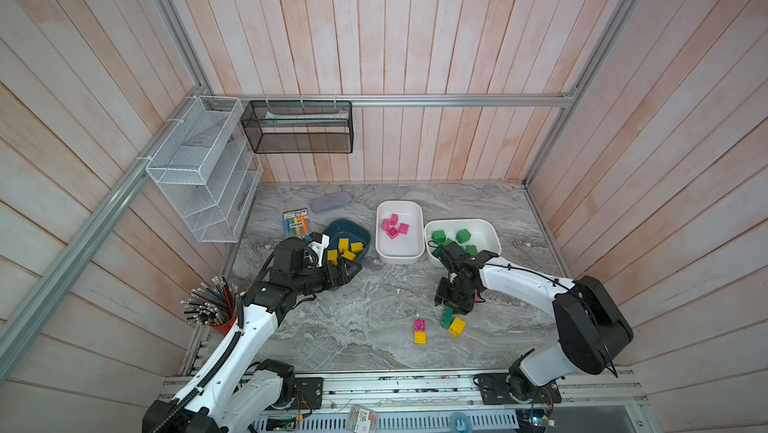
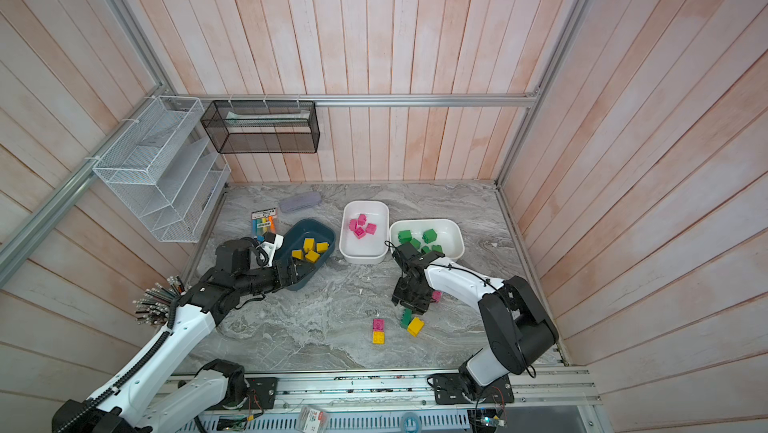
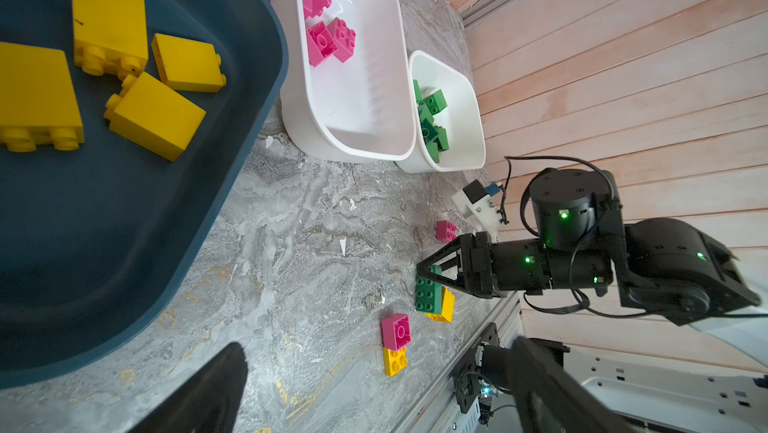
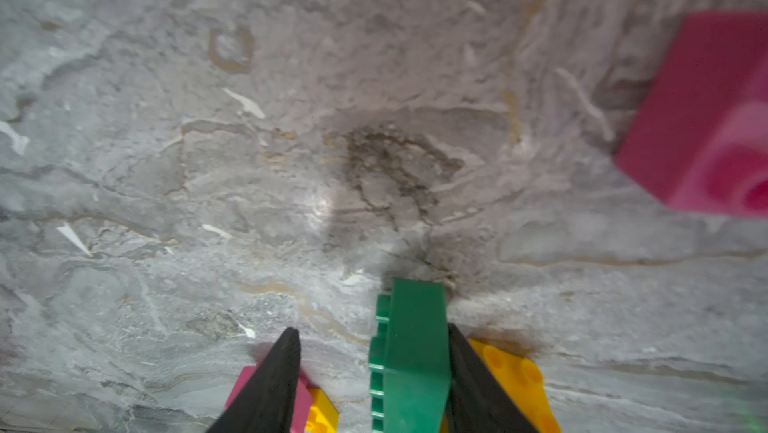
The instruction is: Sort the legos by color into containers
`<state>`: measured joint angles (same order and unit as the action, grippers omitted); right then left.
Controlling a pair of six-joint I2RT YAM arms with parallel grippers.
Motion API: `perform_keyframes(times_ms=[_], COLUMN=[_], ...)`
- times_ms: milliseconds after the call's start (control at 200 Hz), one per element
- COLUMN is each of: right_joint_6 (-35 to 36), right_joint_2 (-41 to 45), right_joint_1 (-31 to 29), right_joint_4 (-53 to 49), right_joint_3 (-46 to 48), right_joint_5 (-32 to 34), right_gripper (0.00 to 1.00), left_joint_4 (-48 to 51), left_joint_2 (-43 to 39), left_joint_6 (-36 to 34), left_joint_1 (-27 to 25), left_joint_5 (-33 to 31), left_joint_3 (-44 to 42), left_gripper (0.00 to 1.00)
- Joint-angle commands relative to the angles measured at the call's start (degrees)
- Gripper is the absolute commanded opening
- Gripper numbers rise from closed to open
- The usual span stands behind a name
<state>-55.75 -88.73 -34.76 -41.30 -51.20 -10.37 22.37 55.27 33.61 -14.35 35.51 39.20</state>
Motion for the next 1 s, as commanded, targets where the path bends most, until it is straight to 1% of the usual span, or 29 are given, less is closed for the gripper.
perform_keyframes(times_ms=[0,235,490,640,705,790,890,935,995], right_joint_6=[0.1,0.9,10.2,11.2,11.2,11.1,10.9,11.1,11.4], right_joint_2=[-1.2,-2.4,-4.2,-5.2,-5.6,-5.9,-5.9,-6.0,-6.0], right_joint_1=[-0.7,-2.5,-5.0,-7.7,-8.1,-8.5,-8.8,-8.9,-9.2], right_joint_4=[-0.1,-2.7,-6.7,-7.5,-7.3,-7.5,-7.5,-7.2,-7.2], right_joint_3=[-1.4,-2.6,-3.5,-4.2,-4.0,-4.0,-3.8,-3.7,-3.8], right_joint_5=[-0.3,1.0,7.2,9.5,9.9,11.0,12.0,12.7,13.5], right_gripper=[0.53,0.52,0.50,0.48,0.46,0.41,0.38,0.34,0.32], left_joint_4=[1.1,1.2,-0.1,1.3,2.0,2.4,2.3,2.2,1.7], left_joint_2=[-0.6,-1.8,-4.8,-7.0,-7.3,-7.6,-7.4,-7.2,-6.7], left_joint_6=[-1.3,-1.1,0.8,0.8,0.7,0.6,0.4,0.4,0.5], left_joint_1=[0.2,0.1,0.1,0.2,0.1,0.2,0.1,0.2,0.1], left_joint_5=[-1.0,-1.5,-2.1,-2.4,-2.4,-2.5,-2.4,-2.3,-2.1], left_joint_3=[-0.4,-1.3,-3.9,-4.9,-5.0,-4.8,-4.6,-4.6,-4.5], left_gripper=[1.00,1.00,1.00,1.00,1.00,1.00,1.00,1.00,1.00])
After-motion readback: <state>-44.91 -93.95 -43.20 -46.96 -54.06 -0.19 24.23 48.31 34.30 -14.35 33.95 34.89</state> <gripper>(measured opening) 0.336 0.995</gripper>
